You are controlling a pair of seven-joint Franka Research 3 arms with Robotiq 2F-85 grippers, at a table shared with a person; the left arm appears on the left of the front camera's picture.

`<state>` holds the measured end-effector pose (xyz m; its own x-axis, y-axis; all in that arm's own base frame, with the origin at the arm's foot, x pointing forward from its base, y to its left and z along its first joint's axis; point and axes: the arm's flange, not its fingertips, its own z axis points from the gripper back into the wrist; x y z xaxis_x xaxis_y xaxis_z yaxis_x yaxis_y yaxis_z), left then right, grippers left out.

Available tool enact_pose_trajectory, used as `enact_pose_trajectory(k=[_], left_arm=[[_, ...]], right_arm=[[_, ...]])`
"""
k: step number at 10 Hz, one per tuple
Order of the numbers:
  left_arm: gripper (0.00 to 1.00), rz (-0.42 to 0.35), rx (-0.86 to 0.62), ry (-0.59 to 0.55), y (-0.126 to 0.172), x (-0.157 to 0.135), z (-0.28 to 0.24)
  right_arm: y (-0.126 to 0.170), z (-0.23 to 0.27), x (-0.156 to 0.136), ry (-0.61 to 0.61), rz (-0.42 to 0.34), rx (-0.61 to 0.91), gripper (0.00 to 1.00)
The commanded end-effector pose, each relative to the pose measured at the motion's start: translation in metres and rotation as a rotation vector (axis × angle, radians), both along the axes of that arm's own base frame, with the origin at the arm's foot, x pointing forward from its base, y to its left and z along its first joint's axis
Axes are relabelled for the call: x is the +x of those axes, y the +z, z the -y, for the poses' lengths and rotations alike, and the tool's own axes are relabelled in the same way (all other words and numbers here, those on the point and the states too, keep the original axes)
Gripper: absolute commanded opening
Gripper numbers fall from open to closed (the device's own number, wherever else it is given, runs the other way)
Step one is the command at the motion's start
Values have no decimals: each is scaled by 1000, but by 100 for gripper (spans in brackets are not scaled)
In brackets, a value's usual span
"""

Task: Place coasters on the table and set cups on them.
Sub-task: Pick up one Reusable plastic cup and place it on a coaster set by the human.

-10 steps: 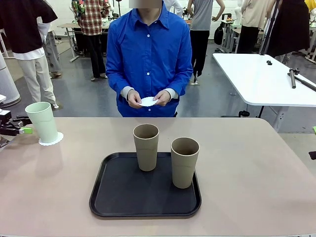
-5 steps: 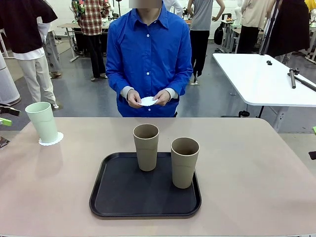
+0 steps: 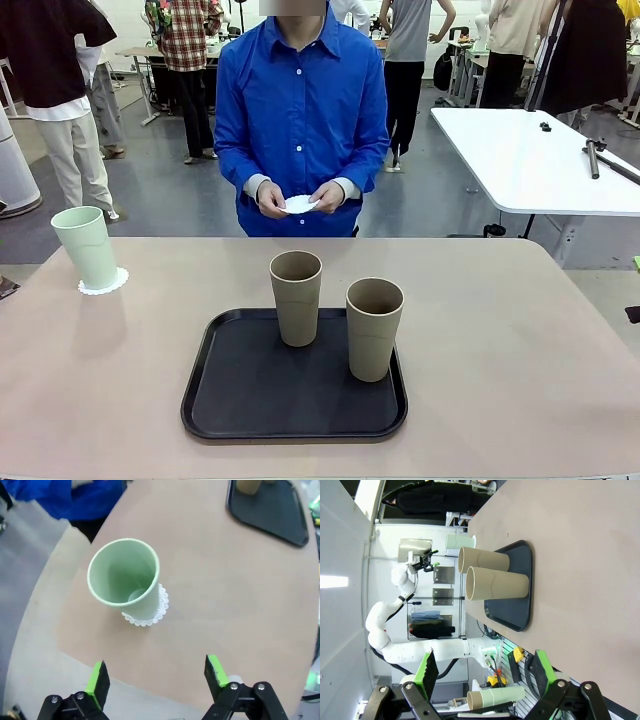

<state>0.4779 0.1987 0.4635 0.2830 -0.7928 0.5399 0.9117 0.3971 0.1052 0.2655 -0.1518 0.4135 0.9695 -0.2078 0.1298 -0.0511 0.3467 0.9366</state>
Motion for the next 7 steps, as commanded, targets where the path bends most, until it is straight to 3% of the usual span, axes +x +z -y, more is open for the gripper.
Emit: enact_pose_trajectory(k=[1,3,7], left_arm=[[100,-115,58,79,15,-25,44],[100,-213,74,83,37,-41,81],[100,-270,249,155,31,-51,141]], right_arm=[[1,0,0,1,12,9,100],[1,0,0,1,12,9,100],[1,0,0,1,12,9,100]])
